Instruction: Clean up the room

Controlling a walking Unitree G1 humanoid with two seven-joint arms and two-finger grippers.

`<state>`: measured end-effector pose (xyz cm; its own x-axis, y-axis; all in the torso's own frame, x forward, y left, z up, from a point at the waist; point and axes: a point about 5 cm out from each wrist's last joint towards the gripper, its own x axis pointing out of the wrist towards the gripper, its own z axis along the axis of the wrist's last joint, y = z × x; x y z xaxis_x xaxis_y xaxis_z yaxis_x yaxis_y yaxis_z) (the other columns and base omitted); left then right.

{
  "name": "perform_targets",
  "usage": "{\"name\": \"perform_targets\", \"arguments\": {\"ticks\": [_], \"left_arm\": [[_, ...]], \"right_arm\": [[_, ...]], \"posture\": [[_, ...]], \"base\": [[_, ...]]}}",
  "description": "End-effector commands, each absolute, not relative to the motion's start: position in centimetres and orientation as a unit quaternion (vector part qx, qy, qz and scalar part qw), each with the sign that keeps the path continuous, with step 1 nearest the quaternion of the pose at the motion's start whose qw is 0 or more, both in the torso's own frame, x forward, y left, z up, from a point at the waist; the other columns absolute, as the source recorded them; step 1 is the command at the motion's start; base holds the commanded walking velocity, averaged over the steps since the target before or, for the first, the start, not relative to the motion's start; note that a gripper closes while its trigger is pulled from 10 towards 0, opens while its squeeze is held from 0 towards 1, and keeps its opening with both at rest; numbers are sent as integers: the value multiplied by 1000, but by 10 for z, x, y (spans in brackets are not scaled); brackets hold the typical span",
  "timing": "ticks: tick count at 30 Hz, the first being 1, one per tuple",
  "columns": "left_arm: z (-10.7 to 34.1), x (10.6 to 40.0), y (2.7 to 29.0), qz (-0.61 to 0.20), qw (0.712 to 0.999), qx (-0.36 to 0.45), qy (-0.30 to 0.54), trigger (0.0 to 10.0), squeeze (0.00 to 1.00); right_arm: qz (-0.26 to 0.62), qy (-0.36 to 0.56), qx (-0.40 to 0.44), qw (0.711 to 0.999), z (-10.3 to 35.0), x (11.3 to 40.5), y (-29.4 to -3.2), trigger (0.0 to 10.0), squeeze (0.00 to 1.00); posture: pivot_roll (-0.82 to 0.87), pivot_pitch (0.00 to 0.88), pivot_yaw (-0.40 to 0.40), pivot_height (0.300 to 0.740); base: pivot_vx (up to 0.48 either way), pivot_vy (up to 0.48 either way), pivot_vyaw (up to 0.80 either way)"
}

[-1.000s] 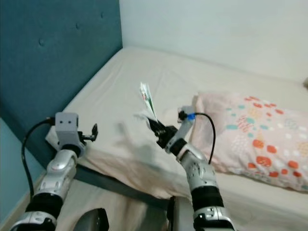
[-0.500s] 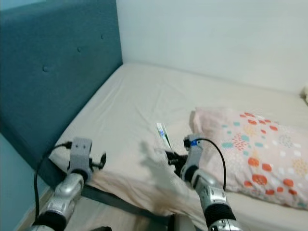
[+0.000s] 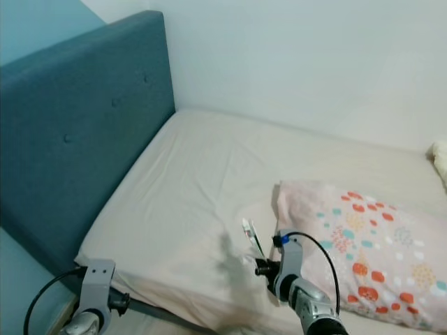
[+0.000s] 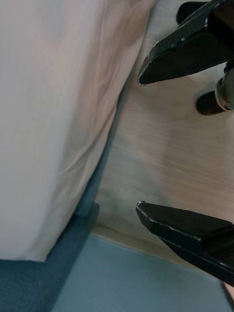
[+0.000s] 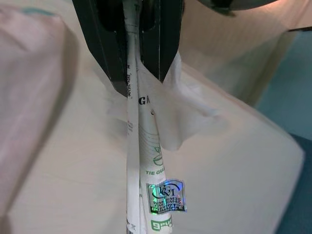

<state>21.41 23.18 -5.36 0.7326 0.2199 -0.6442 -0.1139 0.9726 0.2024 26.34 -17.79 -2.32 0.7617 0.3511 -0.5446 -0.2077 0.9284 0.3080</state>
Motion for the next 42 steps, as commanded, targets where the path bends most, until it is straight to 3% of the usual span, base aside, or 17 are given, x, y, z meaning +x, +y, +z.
{"name": "perform_targets", "arguments": {"ticks": [1,2,8,9,14,27,32,42], "left_arm": [[-68,193,229,87,908,79,402,10000,0],[-70,191,229,85,906,82,407,10000,0],[-81,172,225,76,888,89,445,10000,0],[-89,157,222,52,869,117,477,10000,0],[-98,136,218,12,843,156,515,10000,0],[-102,131,211,-37,828,201,523,10000,0],[-103,128,210,-28,824,191,533,10000,0],[-104,123,213,-26,816,198,542,10000,0]], "right_arm": [[113,331,97,932,-32,254,-189,902,0],[107,333,95,932,-33,253,-190,10000,0],[67,382,71,919,-50,232,-197,10000,0],[47,411,58,908,-60,218,-202,10000,0],[13,449,38,892,-73,196,-210,10000,0],[-7,492,-48,869,-90,157,-219,10000,0],[4,487,47,872,-90,156,-216,10000,0],[24,484,47,874,-88,158,-215,10000,0]], "posture": [[7,0,-94,740],[7,0,-94,740],[6,0,-99,740],[4,0,-99,740],[-5,0,-92,740],[5,0,-101,740],[3,0,-95,740],[8,0,-96,740]], "base": [[-480,0,0],[-454,0,0],[-227,0,0],[0,0,0],[0,0,0],[0,0,0],[0,0,0],[-354,0,431]]}}
